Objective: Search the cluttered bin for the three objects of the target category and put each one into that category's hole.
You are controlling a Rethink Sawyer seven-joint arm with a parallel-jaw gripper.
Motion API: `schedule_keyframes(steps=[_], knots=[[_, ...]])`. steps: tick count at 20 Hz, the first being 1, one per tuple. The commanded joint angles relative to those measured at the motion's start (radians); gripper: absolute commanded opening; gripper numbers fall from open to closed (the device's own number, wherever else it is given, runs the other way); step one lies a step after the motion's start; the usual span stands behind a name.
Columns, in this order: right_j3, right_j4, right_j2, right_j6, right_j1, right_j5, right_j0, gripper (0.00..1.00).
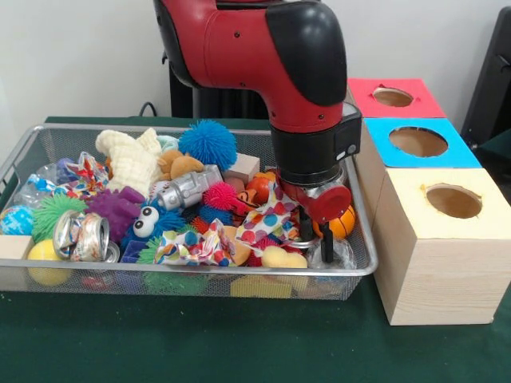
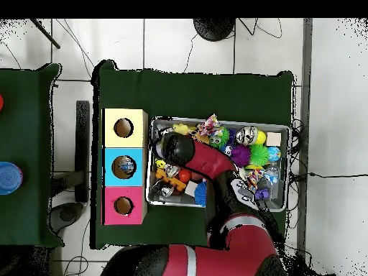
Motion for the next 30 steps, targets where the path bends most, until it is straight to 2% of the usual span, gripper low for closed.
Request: schedule_keyframes(steps=[1, 5, 8, 10, 12, 18, 21, 23, 27, 30], knots=[[0.094, 0.056, 0.227, 0.103, 0.007, -0.026, -0.011, 1.00], [0.122, 0.080, 0.254, 0.120, -0.013, -0.018, -0.024, 1.00], [0.119, 0.102, 0.222, 0.137, -0.051, 0.046, 0.002, 1.00], [0.095, 0.106, 0.174, 0.146, -0.077, 0.109, 0.039, 1.00], [0.085, 0.114, 0.163, 0.152, -0.092, 0.136, 0.049, 1.00], [0.124, 0.148, 0.239, 0.141, -0.087, 0.012, 0.013, 1.00], [0.131, 0.142, 0.288, 0.125, -0.056, -0.066, -0.018, 1.00], [0.112, 0.122, 0.280, 0.112, -0.040, -0.094, -0.012, 1.00], [0.018, 0.093, 0.098, 0.123, -0.018, -0.057, 0.099, 1.00], [0.006, 0.099, 0.045, 0.134, -0.004, -0.040, 0.133, 1.00]])
